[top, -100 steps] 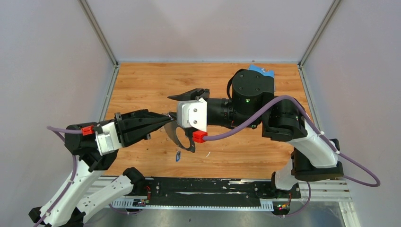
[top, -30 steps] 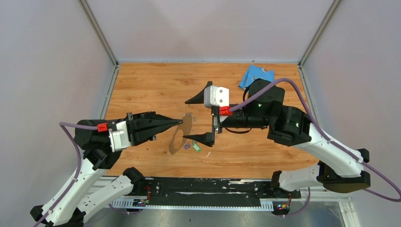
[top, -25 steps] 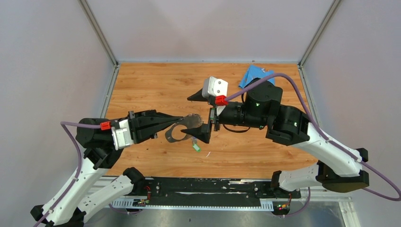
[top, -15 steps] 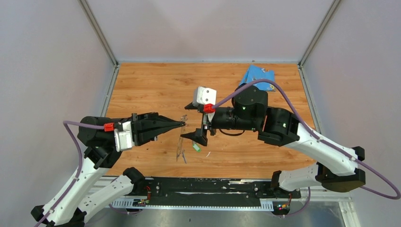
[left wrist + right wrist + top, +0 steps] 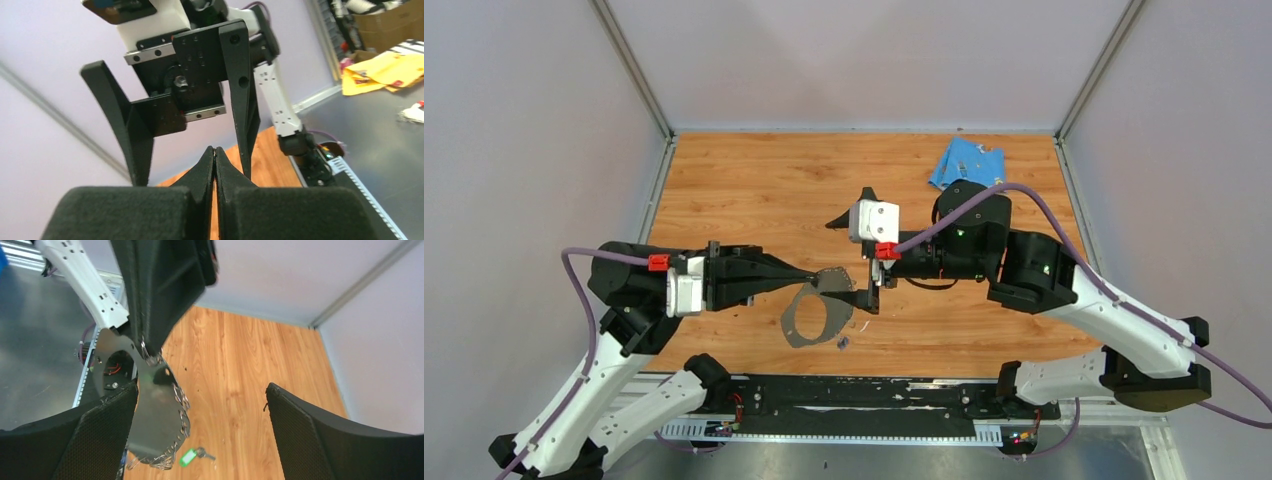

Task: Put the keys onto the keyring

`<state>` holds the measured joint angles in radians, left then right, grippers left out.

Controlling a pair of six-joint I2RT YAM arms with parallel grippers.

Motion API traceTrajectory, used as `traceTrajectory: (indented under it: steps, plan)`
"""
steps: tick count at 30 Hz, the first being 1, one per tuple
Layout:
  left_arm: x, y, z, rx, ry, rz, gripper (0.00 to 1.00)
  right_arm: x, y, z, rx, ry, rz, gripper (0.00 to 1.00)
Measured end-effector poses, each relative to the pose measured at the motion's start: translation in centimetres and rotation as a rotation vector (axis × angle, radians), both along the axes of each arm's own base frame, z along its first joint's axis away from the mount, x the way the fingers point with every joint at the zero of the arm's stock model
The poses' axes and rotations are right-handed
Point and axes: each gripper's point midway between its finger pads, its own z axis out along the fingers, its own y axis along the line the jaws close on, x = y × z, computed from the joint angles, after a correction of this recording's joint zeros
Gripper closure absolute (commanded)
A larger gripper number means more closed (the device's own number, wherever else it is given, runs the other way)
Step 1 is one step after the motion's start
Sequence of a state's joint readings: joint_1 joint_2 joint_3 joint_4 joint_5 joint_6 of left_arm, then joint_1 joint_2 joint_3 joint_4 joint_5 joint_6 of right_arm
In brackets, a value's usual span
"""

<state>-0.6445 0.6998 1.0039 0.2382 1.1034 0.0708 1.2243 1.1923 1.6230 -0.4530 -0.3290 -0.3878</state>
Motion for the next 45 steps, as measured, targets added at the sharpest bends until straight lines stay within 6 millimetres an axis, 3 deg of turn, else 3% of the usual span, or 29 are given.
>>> traceTrajectory:
  steps: [4, 9, 15, 22, 25, 29, 30, 32, 33, 34, 41, 45]
  plan:
    - [1.4, 0.3, 0.0, -0.038, 0.02, 0.099, 1.0, 1.0, -0.9, -0.6, -0.03, 0.088, -0.099, 0.0]
    - [3.7, -0.2, -1.9, -0.016, 0.12, 0.186, 1.0, 0.6, -1.7, -0.8, -0.033, 0.154, -0.114, 0.0]
    - [7.8, 0.2, -2.8, -0.028, 0.236, 0.388, 1.0, 1.8, -2.5, -1.5, -0.015, 0.214, -0.217, 0.0]
    - [12.8, 1.1, -5.7, 0.017, 0.358, 0.633, 1.0, 4.3, -1.1, -3.1, -0.005, 0.289, -0.363, 0.01]
    - [13.8, 1.3, -6.9, 0.043, 0.392, 0.684, 1.0, 5.3, 0.6, -4.6, -0.017, 0.309, -0.389, 0.09]
    - [14.1, 1.6, -6.9, 0.038, 0.397, 0.709, 1.0, 6.9, 2.6, -6.7, -0.054, 0.302, -0.44, 0.23]
    - [14.1, 1.7, -6.8, 0.036, 0.395, 0.71, 1.0, 7.2, 2.9, -7.1, -0.062, 0.293, -0.45, 0.32]
    - [13.9, 1.8, -6.6, 0.031, 0.392, 0.708, 1.0, 8.0, 3.4, -8.1, -0.081, 0.268, -0.475, 0.64]
    - [13.8, 1.8, -6.6, 0.032, 0.393, 0.707, 1.0, 8.4, 3.6, -8.6, -0.09, 0.252, -0.488, 0.93]
    - [13.7, 1.8, -6.6, 0.034, 0.394, 0.706, 1.0, 8.7, 3.7, -9.2, -0.102, 0.242, -0.5, 0.99]
    - [13.0, 1.7, -7.4, 0.068, 0.415, 0.678, 1.0, 10.2, 3.4, -12.9, -0.142, 0.19, -0.562, 1.0]
    - [11.4, 1.4, -6.9, 0.069, 0.395, 0.601, 0.97, 9.6, 1.0, -16.2, -0.191, 0.189, -0.579, 1.0]
